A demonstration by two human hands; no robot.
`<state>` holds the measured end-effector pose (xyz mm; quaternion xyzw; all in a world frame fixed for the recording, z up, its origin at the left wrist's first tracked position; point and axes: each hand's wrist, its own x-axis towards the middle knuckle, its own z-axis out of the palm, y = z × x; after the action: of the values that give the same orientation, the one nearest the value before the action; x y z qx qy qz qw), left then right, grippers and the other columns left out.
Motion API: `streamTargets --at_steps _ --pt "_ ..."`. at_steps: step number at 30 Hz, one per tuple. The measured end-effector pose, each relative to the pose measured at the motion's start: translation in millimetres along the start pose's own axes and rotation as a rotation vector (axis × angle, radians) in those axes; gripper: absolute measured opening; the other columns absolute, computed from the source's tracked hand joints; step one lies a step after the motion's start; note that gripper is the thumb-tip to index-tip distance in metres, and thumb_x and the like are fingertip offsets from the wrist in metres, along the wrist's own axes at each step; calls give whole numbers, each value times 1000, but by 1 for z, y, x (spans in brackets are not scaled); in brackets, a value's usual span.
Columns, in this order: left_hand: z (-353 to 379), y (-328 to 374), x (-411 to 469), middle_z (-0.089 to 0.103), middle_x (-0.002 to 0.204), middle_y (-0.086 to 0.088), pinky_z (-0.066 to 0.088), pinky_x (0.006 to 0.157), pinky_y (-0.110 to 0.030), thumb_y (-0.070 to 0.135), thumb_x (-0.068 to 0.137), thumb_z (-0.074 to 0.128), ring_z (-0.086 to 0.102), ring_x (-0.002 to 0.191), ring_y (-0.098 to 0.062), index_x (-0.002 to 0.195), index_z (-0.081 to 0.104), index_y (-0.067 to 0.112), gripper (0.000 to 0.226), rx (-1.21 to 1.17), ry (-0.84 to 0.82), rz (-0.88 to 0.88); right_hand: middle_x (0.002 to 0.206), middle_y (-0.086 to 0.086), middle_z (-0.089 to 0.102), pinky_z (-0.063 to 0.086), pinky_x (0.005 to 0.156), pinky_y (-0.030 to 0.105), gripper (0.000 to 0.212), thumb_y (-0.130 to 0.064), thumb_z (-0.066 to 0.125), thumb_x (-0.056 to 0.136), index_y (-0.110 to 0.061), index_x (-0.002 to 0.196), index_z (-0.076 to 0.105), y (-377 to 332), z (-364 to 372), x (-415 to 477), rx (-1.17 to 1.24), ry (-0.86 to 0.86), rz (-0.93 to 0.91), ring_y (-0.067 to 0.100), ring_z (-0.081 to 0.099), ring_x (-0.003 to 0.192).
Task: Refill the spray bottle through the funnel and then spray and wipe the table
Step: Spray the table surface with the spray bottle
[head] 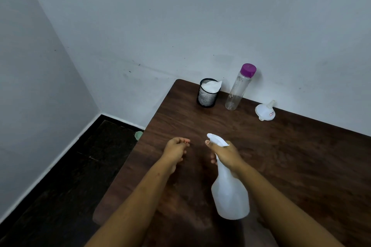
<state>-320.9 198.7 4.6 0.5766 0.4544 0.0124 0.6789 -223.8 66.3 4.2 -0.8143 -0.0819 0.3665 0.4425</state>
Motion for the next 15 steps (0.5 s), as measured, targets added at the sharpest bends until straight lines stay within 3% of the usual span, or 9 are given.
streamTargets --at_steps 5,9,13,15 --pt "2 1 1 62 100 1 44 67 -25 14 95 45 53 83 -11 96 62 24 20 13 -22 2 91 7 68 52 70 28 44 -43 60 88 -29 129 54 -3 -2 -4 -9 -90 -53 13 62 71" --pt "3 0 2 63 99 2 44 72 -27 14 95 45 54 85 -12 101 63 22 21 29 -36 24 99 8 72 53 85 34 25 -37 62 89 -19 105 67 -6 -12 -10 69 -301 -11 19 68 92" --pt "4 1 3 62 95 2 44 71 -27 14 95 45 53 82 -11 97 62 23 20 27 -43 34 86 7 70 51 70 29 29 -38 60 90 -10 96 69 -8 -8 -15 87 -240 44 17 65 77" --pt "5 2 3 62 97 1 44 70 -27 14 95 46 53 82 -11 95 62 24 19 28 -46 32 78 3 64 48 63 26 25 -39 58 91 -18 101 68 -9 -3 -17 120 -158 6 14 59 68"
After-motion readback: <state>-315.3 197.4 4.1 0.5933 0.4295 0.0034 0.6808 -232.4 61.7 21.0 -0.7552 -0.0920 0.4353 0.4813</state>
